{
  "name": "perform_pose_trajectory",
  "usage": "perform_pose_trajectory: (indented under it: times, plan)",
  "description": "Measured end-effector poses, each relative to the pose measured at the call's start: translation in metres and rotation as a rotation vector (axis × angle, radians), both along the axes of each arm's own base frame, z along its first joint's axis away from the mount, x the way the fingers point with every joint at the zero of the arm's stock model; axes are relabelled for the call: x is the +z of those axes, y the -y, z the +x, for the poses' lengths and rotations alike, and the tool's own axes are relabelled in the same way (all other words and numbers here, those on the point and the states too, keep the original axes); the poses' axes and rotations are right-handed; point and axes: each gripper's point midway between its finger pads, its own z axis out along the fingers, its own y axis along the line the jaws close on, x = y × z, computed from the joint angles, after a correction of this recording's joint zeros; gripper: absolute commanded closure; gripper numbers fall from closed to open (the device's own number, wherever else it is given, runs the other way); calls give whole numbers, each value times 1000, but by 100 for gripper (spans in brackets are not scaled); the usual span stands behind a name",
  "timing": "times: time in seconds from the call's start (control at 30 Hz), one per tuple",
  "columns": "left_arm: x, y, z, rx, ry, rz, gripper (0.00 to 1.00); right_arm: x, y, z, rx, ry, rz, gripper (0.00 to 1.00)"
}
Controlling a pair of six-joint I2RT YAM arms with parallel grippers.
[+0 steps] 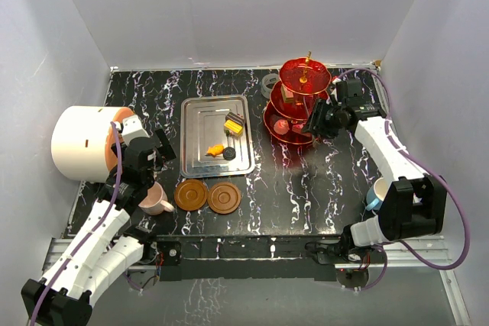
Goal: Serve the afternoon tea
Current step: Place the desert on the desert table.
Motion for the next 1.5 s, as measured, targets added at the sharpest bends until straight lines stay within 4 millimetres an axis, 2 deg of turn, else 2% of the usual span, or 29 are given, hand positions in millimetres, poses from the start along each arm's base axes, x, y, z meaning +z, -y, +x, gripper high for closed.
perform_pose_trajectory:
  times: [0.1, 0.2, 0.47, 0.63, 0.7, 0.83, 0.97, 1.23, 1.5]
  plan:
    - [0, 0, 0, 0, 0, 0, 1, 0, 1, 0, 0, 2, -5, 55]
    - [0, 0, 0, 0, 0, 0, 1, 3, 3, -2, -6, 5, -9, 53]
    - [0, 0, 0, 0, 0, 0, 1, 30, 7, -21, -28, 50, -10, 53]
    - [-1, 1, 0, -4, -3, 0, 1, 48, 8, -36, -38, 83, 6, 54]
    - [-2, 1, 1, -6, -6, 0, 1, 52, 8, -41, -40, 95, 14, 58]
    - [-2, 2, 1, -13, -8, -2, 1, 52, 6, -45, -46, 86, 31, 64]
    - [-2, 3, 1, -15, -9, -2, 1, 50, 4, -50, -46, 72, 47, 64]
    - [-3, 5, 1, -24, -13, -6, 1, 54, -5, -87, -13, 37, 113, 63]
    - [-4, 7, 2, -32, -16, -9, 1, 81, -35, -120, 147, 35, 290, 64]
